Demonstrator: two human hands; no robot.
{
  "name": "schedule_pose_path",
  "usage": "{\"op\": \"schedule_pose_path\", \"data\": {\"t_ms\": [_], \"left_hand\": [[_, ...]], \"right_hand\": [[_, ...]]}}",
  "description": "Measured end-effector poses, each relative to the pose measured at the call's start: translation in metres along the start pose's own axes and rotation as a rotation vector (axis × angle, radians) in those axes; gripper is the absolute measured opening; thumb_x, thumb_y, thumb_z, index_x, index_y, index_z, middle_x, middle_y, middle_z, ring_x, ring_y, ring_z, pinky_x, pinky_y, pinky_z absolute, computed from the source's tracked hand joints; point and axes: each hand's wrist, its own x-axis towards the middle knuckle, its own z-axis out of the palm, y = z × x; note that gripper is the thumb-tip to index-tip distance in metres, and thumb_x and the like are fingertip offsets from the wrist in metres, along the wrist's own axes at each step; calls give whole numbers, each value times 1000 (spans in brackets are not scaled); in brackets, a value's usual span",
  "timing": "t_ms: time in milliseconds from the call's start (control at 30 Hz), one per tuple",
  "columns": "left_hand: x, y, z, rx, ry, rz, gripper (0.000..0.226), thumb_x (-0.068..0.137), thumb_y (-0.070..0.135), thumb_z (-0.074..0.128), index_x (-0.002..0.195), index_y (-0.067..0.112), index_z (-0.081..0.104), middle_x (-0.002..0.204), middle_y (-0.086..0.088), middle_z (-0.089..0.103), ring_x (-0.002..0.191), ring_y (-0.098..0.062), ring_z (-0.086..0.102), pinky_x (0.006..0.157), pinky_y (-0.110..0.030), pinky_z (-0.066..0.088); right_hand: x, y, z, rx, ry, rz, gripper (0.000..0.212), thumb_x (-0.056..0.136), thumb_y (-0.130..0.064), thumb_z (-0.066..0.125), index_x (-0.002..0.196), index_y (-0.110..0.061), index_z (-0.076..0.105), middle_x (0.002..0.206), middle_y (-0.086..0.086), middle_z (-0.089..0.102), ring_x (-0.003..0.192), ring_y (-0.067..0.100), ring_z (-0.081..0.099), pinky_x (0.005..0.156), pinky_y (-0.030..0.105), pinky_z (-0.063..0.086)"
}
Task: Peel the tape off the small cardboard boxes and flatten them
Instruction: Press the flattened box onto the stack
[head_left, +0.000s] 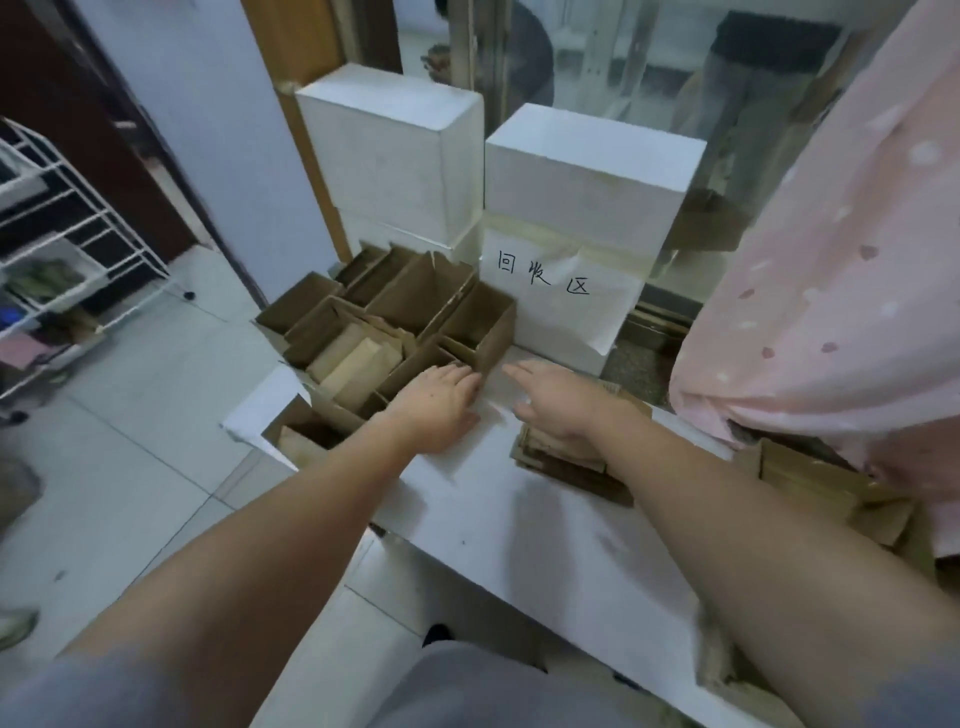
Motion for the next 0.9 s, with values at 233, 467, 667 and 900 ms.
{"op": "schedule_pose_path", "data": {"t_ms": [233, 467, 667, 900], "left_hand": [[-78, -52, -4, -30, 32, -213, 67, 105, 47, 48, 162, 18, 30, 168, -5, 30, 155, -23, 24, 126, -35, 16], [-139, -90, -4, -40, 45, -338, 61, 102, 47, 55, 156, 22, 40, 159, -4, 44, 144, -24, 40, 120, -38, 33], [-143, -114, 5, -90, 41, -347, 58, 103, 45, 55, 154, 20, 43, 156, -2, 48, 142, -23, 43, 118, -36, 36], [-112, -157, 5, -93, 61, -216, 51, 104, 42, 57, 150, 22, 48, 145, -1, 56, 129, -21, 53, 107, -33, 47]], "right_hand": [[34, -84, 5, -13, -24, -167, 67, 105, -38, 44, 162, -15, 19, 168, 6, 18, 155, 21, 15, 123, 33, 15], [51, -142, 19, 8, -81, -241, 65, 106, -41, 43, 162, -20, 17, 169, 2, 16, 155, 22, 16, 122, 39, 22], [55, -166, 31, 36, -106, -194, 64, 107, -40, 44, 162, -22, 17, 169, 2, 16, 155, 23, 17, 122, 43, 26], [75, -191, 40, 108, -53, 12, 64, 105, -40, 49, 161, -25, 21, 168, -2, 21, 154, 21, 22, 121, 42, 29]]}}
